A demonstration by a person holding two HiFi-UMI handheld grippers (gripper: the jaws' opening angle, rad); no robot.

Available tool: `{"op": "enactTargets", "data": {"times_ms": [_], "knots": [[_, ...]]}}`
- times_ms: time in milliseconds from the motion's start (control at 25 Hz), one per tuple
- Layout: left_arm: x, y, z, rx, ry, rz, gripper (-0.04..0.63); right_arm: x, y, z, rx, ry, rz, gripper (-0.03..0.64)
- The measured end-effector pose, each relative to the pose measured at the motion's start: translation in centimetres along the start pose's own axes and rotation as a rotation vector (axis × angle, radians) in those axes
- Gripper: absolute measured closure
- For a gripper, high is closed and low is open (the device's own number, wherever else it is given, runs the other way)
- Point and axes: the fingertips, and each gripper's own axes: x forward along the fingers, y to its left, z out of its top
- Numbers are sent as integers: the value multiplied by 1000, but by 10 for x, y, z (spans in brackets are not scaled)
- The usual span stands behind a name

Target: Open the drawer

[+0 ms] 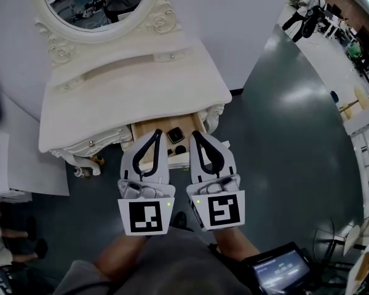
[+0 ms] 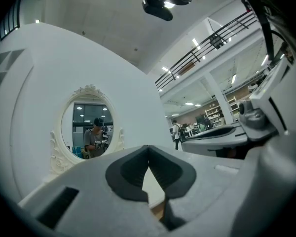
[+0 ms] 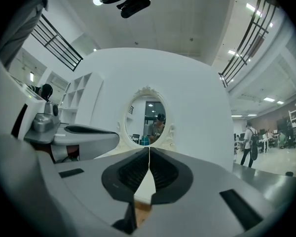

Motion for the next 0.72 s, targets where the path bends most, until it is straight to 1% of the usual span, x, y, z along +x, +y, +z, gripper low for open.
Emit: {"op": "enactTargets", "data": {"times_ms": [200, 360, 720], "knots": [[-3, -2, 3, 9, 5, -3, 580, -3, 2, 5, -12, -12, 2, 601], [-1, -5, 2, -8, 0, 1, 580, -3, 2, 5, -23, -10, 8, 603], [-1, -7, -1, 9, 9, -6, 580, -4, 1, 3, -29, -14, 4, 603]]}}
